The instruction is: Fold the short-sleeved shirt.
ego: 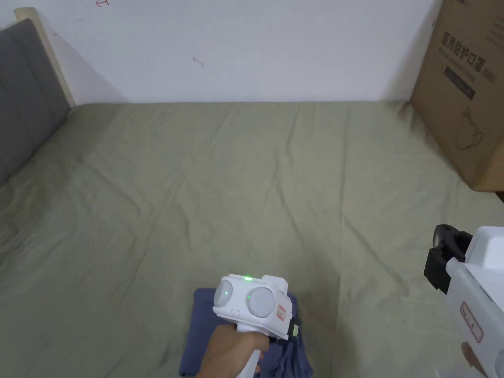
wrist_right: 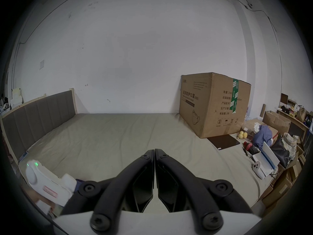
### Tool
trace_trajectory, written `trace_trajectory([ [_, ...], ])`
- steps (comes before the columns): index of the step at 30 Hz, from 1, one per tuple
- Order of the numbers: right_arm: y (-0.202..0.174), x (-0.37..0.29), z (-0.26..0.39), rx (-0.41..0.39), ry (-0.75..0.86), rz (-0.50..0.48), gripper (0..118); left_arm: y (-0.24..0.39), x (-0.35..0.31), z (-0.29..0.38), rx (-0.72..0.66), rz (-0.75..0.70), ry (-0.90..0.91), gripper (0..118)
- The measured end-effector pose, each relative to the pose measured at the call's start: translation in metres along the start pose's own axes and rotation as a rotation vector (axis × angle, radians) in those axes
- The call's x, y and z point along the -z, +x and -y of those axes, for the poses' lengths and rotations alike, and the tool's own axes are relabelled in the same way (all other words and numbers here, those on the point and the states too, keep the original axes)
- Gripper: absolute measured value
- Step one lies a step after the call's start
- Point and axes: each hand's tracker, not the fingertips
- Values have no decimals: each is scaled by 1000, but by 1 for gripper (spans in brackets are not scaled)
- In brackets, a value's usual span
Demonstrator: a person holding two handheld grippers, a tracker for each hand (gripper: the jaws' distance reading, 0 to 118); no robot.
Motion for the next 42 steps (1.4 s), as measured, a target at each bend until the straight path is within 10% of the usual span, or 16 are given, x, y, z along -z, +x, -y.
trace_trajectory([
  [5, 8, -3, 3, 8, -12, 22, 1, 10, -14, 6, 41, 49, 55, 45],
  [8, 10, -4, 3, 7, -12, 27, 1, 7, -44, 6, -29, 111, 133, 101],
  [17, 4, -9, -7, 19, 13, 15, 1, -24, -148, 30, 15, -76, 620, 104],
  [21, -1, -11, -11, 13, 24, 3, 1, -52, -139, 44, 40, -157, 700, 95],
  [25, -5, -13, -12, 12, 22, -7, 1, -66, -118, 58, 25, -175, 714, 6],
  [26, -6, -14, -12, 14, 21, -9, 1, -68, -113, 59, 11, -174, 696, 1],
  [42, 9, -20, -4, 24, -7, 15, 1, 5, 2, 97, 182, -51, 370, 0],
])
